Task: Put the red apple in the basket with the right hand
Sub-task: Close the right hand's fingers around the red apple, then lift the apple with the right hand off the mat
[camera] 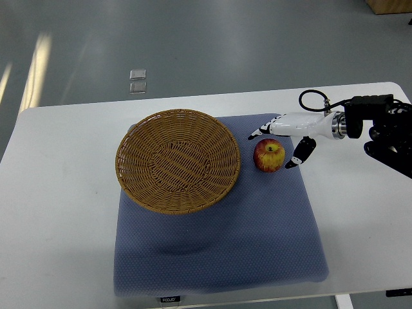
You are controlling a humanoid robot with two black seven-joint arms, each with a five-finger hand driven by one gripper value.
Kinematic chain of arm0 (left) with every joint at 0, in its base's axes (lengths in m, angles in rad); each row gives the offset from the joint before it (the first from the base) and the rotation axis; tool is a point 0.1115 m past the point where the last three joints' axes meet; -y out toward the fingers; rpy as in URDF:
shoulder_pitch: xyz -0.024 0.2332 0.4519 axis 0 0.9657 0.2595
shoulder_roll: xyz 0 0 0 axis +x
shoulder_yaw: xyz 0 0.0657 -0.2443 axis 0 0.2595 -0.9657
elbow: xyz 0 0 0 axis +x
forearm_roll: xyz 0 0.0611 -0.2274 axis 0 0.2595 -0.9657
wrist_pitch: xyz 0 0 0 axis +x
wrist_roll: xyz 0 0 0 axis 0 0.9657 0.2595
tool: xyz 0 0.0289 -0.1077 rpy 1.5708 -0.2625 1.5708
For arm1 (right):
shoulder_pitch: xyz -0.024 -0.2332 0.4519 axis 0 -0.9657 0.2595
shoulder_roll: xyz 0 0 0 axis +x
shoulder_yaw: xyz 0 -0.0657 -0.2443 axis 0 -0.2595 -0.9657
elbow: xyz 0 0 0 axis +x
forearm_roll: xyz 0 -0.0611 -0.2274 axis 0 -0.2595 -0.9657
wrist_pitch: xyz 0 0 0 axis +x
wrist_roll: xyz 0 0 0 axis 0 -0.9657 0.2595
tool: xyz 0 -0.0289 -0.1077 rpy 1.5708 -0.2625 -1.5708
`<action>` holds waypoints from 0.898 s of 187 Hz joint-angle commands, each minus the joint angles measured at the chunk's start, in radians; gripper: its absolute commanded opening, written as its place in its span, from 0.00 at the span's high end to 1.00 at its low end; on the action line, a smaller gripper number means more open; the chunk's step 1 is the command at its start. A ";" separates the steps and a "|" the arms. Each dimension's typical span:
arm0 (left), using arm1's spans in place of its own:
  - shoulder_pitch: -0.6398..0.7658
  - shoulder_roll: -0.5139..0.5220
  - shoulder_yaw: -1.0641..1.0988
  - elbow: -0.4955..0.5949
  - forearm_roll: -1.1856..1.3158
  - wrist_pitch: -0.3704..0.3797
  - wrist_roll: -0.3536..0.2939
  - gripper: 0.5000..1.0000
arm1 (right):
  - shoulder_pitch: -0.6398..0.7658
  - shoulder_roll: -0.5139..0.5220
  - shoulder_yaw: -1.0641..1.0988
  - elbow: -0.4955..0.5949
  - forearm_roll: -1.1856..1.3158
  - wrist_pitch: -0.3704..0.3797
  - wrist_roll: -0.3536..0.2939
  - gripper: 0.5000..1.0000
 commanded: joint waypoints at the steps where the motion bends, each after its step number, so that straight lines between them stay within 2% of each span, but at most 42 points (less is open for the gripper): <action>1: 0.001 0.000 0.000 0.000 0.000 0.000 0.000 0.00 | 0.000 0.002 -0.018 -0.010 -0.002 -0.016 0.000 0.16; 44: 0.000 0.000 0.000 0.000 0.000 0.000 0.000 0.00 | -0.001 0.013 -0.020 -0.010 -0.002 -0.016 0.000 0.17; 88: 0.000 0.000 0.000 0.001 0.000 0.000 0.000 0.00 | 0.000 0.031 -0.031 -0.010 -0.002 -0.018 0.000 0.23; 89: 0.000 0.000 0.000 0.000 0.000 0.000 0.000 0.00 | 0.000 0.034 -0.031 -0.012 -0.002 -0.018 0.000 0.28; 95: 0.001 0.000 0.000 0.000 0.000 0.000 0.000 0.00 | 0.002 0.036 -0.032 -0.012 -0.003 -0.018 0.000 0.34; 101: 0.000 0.000 0.000 0.001 0.000 0.000 0.000 0.00 | 0.002 0.036 -0.034 -0.013 -0.003 -0.016 -0.002 0.38; 111: 0.000 0.000 0.000 0.001 0.000 0.000 0.000 0.00 | 0.002 0.036 -0.034 -0.013 -0.003 -0.016 -0.002 0.38; 112: 0.000 0.000 0.000 0.000 0.000 0.000 0.000 0.00 | 0.002 0.036 -0.038 -0.013 -0.006 -0.016 -0.002 0.44; 135: 0.000 0.000 0.000 0.000 0.000 0.000 0.000 0.00 | 0.002 0.036 -0.044 -0.021 -0.009 -0.018 -0.002 0.58; 146: 0.000 0.000 0.000 0.000 0.000 0.000 0.000 0.00 | 0.002 0.036 -0.044 -0.026 -0.009 -0.018 -0.002 0.71; 152: 0.000 0.000 0.000 0.000 0.000 0.000 0.000 0.00 | 0.003 0.036 -0.044 -0.027 -0.009 -0.018 0.000 0.75; 168: 0.000 0.000 0.000 0.001 0.000 0.000 0.000 0.00 | 0.005 0.034 -0.043 -0.027 -0.009 -0.018 0.000 0.76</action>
